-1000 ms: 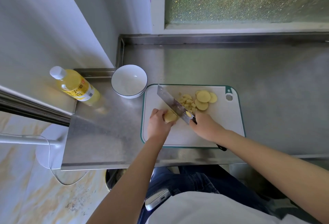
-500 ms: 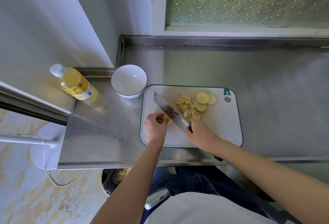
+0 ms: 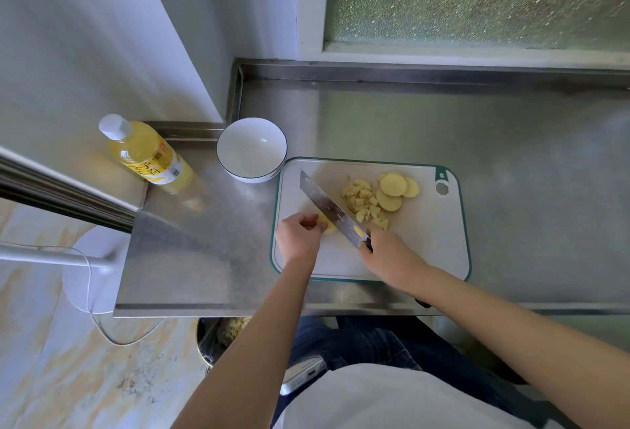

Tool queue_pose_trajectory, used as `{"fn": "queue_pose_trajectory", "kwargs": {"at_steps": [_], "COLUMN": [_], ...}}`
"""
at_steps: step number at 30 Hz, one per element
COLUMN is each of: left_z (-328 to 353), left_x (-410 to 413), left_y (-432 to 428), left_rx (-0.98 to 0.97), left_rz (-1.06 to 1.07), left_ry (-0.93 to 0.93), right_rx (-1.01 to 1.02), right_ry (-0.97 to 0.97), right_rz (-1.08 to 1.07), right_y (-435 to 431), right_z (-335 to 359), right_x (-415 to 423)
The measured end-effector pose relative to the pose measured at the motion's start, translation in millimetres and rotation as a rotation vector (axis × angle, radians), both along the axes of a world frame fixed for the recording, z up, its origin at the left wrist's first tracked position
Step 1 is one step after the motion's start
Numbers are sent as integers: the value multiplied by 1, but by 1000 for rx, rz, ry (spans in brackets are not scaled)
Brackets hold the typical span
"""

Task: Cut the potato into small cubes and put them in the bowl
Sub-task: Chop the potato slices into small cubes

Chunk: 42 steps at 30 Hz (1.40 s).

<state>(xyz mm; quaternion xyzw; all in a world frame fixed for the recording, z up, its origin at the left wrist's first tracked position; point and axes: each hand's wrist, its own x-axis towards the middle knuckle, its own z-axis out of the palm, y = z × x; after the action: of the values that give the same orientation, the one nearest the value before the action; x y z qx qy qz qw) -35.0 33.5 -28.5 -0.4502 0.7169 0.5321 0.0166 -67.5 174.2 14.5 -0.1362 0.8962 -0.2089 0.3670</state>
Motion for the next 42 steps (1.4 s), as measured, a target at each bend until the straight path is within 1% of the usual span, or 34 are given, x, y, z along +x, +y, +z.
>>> {"fn": "queue_pose_trajectory", "kwargs": {"at_steps": [4, 9, 19, 25, 29, 35, 39, 42], "left_z": [2, 5, 6, 7, 6, 3, 1, 1], "left_x": [-2, -4, -5, -4, -2, 4, 9, 8], "left_y": [-2, -4, -5, -5, -6, -3, -2, 0], "left_rx": [31, 48, 64, 40, -9, -29, -40, -45], "left_rz": [-4, -17, -14, -29, -56, -41, -18, -13], "left_ry": [-26, -51, -63, -65, -44, 7, -6, -28], "right_rx": [61, 80, 89, 72, 15, -45, -92, -70], "right_ry": [-36, -68, -38, -43, -57, 11, 35, 31], "right_rz": [11, -1, -2, -3, -33, -27, -20, 0], "right_y": [-6, -9, -12, -9, -4, 0, 5, 5], "right_z": [2, 2, -1, -2, -2, -1, 1, 0], "right_x": [-1, -6, 1, 1, -4, 0, 1, 2]}}
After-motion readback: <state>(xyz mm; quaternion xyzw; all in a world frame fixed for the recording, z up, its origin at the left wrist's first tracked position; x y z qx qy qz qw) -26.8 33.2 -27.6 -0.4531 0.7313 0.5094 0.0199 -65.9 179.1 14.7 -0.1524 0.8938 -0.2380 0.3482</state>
